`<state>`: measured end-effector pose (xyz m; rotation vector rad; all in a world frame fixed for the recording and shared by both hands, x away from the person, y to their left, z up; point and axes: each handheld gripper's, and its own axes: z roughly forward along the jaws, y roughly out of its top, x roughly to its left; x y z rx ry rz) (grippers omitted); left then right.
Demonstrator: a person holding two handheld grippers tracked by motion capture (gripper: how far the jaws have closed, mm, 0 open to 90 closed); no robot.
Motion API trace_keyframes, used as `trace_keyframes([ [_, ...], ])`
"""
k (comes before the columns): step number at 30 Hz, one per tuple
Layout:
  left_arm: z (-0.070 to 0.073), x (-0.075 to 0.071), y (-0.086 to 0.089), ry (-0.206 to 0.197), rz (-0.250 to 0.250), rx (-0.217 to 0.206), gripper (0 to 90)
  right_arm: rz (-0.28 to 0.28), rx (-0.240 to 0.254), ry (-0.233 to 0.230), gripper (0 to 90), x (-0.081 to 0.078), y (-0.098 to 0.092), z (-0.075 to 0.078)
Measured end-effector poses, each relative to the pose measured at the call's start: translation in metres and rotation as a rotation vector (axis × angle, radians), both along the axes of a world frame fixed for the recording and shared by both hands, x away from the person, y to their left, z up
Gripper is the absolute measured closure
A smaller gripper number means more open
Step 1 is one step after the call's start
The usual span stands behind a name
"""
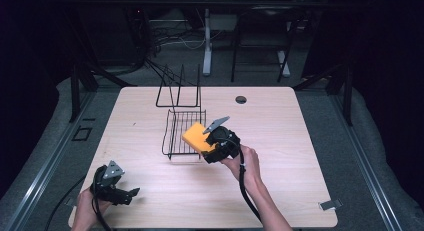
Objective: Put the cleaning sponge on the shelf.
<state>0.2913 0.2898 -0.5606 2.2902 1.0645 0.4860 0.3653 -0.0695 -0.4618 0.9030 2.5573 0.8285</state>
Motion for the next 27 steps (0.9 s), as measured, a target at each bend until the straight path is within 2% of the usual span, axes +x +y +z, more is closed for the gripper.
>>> trace_keyframes([
  [6, -0.001, 0.000, 0.000, 0.003, 0.000, -0.002, 0.0, 0.011, 0.003, 0.000, 32.7, 0.002, 0.009, -0.004],
  [8, -0.001, 0.000, 0.000, 0.003, 0.000, -0.002, 0.0, 0.008, 0.019, -0.002, 32.7, 0.004, 0.011, -0.006],
  [11, -0.001, 0.001, -0.001, 0.003, -0.002, 0.002, 0.0, 0.007, 0.014, -0.005, 32.7, 0.006, 0.014, -0.006],
  [12, -0.001, 0.000, -0.001, 0.003, 0.000, -0.001, 0.0, 0.009, -0.001, -0.010, 32.7, 0.007, 0.014, -0.005],
  [13, -0.001, 0.000, -0.001, 0.003, -0.001, -0.001, 0.0, 0.004, 0.018, -0.008, 32.7, 0.007, 0.016, -0.006],
  [14, -0.001, 0.000, -0.001, 0.003, -0.001, -0.002, 0.0, 0.007, 0.003, -0.012, 32.7, 0.008, 0.017, -0.006],
  [17, -0.001, 0.000, -0.001, 0.003, 0.000, -0.002, 0.0, 0.005, 0.023, -0.013, 32.7, 0.010, 0.020, -0.008],
  [27, -0.001, 0.000, -0.001, 0.003, -0.001, -0.005, 0.0, 0.002, 0.029, -0.040, 32.7, 0.014, 0.032, -0.015],
])
